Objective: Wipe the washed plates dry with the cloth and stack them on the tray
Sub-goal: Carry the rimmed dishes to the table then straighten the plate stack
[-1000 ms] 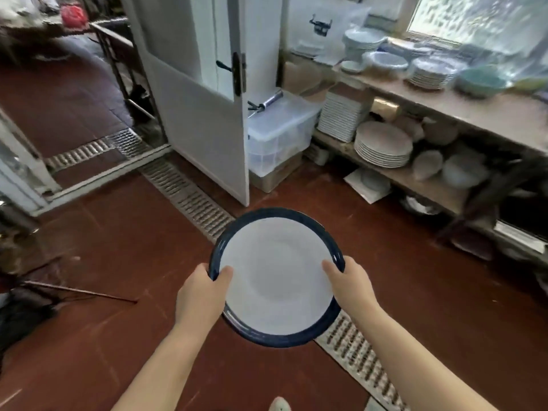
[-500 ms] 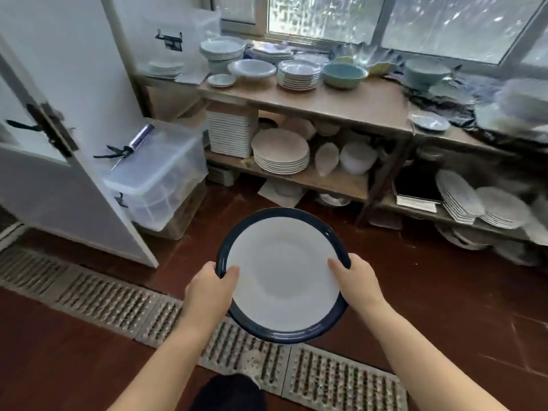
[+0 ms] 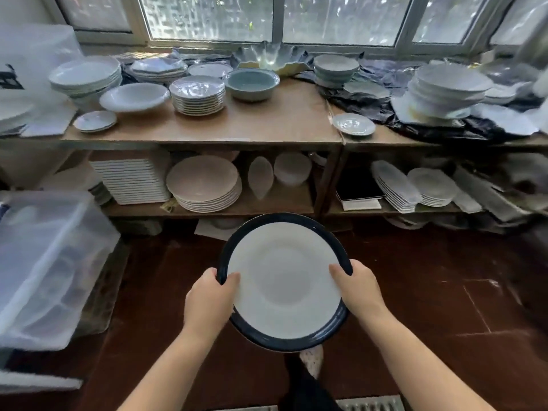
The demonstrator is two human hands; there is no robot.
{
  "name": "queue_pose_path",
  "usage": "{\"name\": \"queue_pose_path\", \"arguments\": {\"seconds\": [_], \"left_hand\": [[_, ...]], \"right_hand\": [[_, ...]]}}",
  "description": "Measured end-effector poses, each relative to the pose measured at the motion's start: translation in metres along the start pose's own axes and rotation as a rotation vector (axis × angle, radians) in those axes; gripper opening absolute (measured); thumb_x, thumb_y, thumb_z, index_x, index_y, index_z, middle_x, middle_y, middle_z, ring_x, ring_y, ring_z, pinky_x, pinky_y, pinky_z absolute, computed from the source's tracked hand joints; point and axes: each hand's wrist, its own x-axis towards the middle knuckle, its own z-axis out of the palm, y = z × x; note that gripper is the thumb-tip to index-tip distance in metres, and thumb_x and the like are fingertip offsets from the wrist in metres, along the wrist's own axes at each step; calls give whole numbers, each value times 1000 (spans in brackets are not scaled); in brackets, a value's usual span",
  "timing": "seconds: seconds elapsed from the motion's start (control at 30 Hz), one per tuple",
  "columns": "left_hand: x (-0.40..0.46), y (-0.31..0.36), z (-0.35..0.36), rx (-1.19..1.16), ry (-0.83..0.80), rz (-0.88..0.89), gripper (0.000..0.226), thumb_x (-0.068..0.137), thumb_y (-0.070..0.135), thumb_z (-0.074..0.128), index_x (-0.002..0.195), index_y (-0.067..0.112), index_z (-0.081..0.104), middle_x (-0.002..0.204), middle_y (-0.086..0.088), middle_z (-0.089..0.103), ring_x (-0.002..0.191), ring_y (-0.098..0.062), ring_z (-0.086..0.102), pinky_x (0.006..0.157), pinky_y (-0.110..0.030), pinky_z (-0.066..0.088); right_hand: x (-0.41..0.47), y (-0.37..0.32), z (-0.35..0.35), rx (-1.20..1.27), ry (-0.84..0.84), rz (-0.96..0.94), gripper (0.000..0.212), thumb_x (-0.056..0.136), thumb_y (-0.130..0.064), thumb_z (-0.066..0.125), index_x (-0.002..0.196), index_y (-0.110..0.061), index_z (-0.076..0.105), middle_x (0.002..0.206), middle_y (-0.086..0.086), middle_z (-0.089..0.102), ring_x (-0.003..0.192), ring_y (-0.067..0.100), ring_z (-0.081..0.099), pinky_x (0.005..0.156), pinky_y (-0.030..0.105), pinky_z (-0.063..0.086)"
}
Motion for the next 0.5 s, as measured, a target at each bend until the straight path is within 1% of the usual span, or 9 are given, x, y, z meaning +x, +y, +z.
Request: {"name": "queue_pose_path", "arguments": {"seconds": [0.1,0.27,0.37,0.5], "left_hand": [[50,34,33,8,-1,10,21,89,43,52,77,25,54,70,6,61,64,-6,54,48,-23,32],[133,106,89,-22,-2,-21,19,91,42,53,79,26,53,73,8,61,63,-5,55,46,-19,32],[175,147,117,-70,-6,-28,18,91,41,54,80,27,54,74,7,62,65,-6,56,47,-20,34],[226,185,142,-89,1,-58,17,91,40,54,79,27,55,74,6,62,66,-7,57,49,-22,35]], "right_hand": [[66,-2,-10,-2,6,2,17,90,-38,54,84,-24,62,79,-3,66,73,15,62,57,30,45],[186,-18,-38,3,-18,-7,15,89,-37,53,86,-25,61,78,-3,66,72,15,63,58,30,48],[252,-37,-58,-9,-38,-12,17,88,-38,53,87,-25,62,78,-2,67,73,16,64,62,34,51],[323,-61,-70,-14,-53,-19,16,88,-35,54,84,-23,62,75,-1,67,71,19,64,62,36,52]]}}
